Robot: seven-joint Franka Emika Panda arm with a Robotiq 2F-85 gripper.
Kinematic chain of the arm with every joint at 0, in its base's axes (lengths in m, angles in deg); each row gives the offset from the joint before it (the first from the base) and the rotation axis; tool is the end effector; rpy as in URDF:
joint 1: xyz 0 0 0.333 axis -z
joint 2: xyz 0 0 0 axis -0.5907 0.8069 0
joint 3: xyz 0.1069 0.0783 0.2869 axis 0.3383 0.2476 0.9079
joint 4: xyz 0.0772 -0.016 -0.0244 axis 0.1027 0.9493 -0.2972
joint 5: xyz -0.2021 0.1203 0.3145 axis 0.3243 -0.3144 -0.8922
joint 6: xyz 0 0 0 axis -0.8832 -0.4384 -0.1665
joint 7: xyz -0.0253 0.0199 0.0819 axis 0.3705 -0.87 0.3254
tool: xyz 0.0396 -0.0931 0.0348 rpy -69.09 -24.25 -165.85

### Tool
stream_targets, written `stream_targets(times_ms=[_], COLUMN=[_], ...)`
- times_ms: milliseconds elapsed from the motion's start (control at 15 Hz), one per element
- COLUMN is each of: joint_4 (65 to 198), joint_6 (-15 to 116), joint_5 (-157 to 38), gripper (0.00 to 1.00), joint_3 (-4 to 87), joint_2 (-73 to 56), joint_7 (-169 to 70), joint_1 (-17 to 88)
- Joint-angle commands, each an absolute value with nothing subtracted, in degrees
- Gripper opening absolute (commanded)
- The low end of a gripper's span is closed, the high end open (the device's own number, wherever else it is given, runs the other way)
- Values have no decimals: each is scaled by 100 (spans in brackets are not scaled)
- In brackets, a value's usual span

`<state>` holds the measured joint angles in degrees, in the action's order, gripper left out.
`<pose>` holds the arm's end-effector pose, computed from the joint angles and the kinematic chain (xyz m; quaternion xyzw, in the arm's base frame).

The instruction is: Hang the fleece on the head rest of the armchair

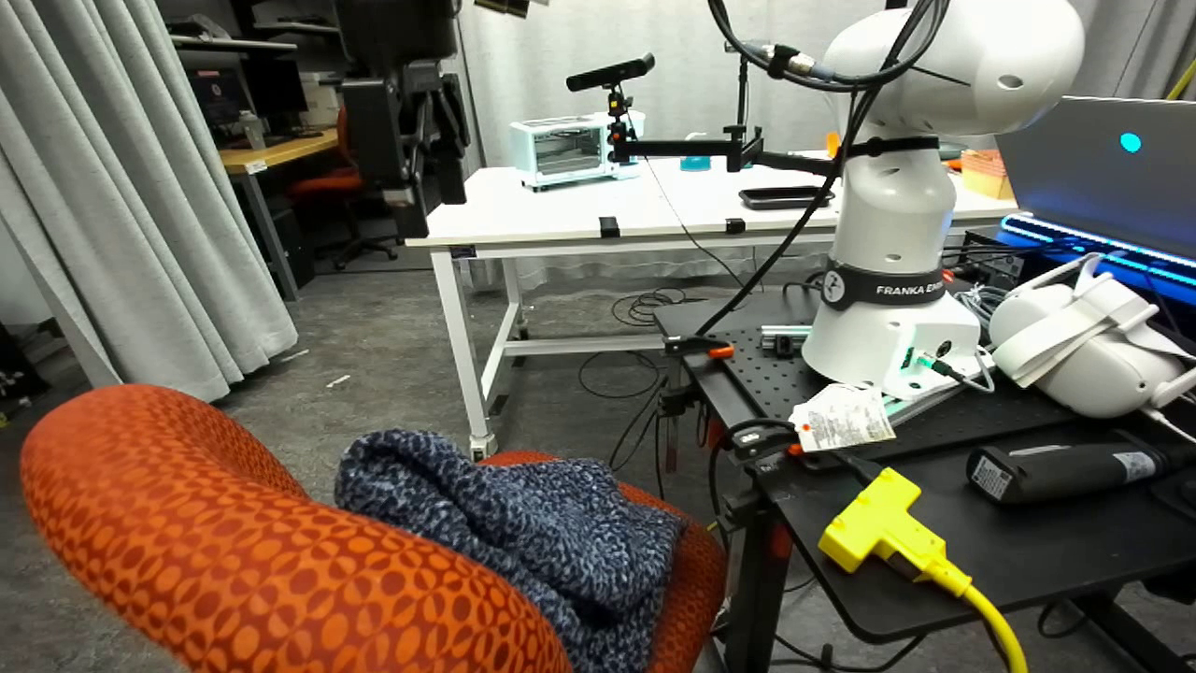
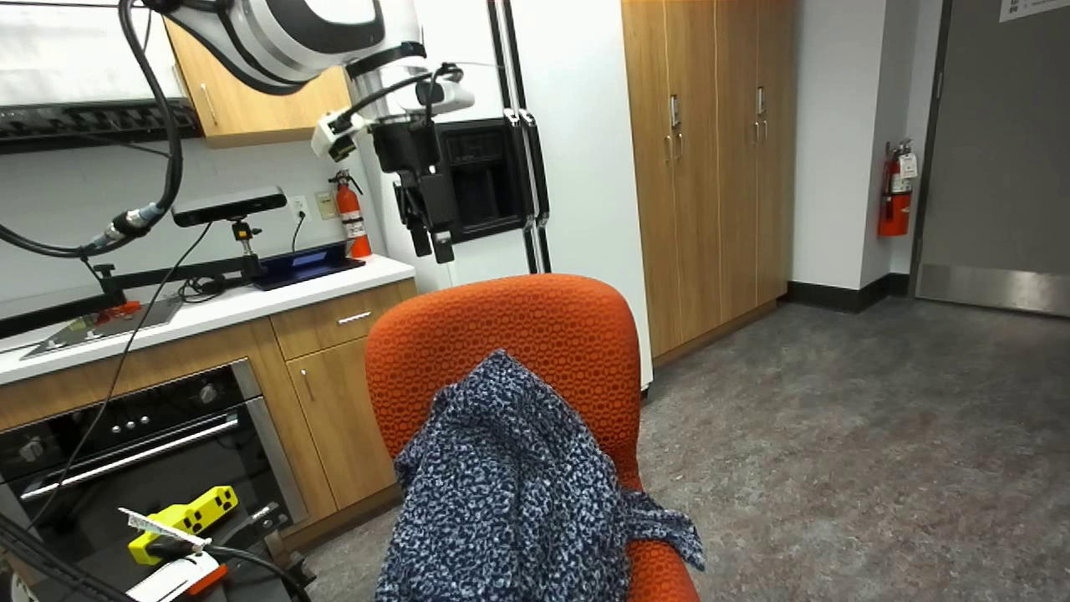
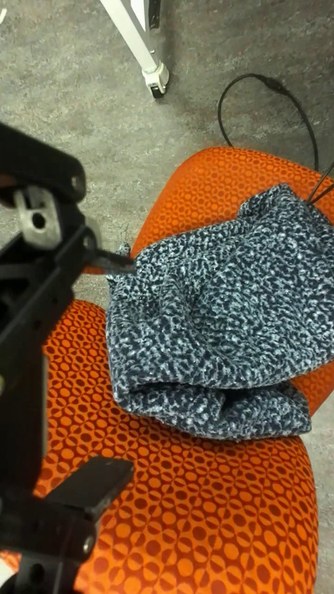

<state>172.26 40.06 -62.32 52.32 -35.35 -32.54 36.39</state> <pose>0.4777 0.0591 0.4147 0.9919 -0.1256 0.0143 0.0116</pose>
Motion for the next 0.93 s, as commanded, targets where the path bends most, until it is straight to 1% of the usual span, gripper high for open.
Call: stream_targets(times_ms=[0, 267, 600, 733, 800, 867], joint_4=[17017, 16860, 16367, 16203, 16502, 16423], joint_6=[4684, 5227, 5406, 5293, 5355, 5355], joint_5=[-6199, -6250, -6286, -6116, -6263, -6261], gripper=[100, 100, 100, 100, 100, 100], joint_3=[5086, 5053, 5067, 5009, 4989, 4986], joint_2=[-2773, -1954, -1024, -802, -1082, -961], joint_7=[-3329, -3441, -3500, -3461, -3427, -3429], joint_1=[3605, 3490, 3235, 3115, 3133, 3098])
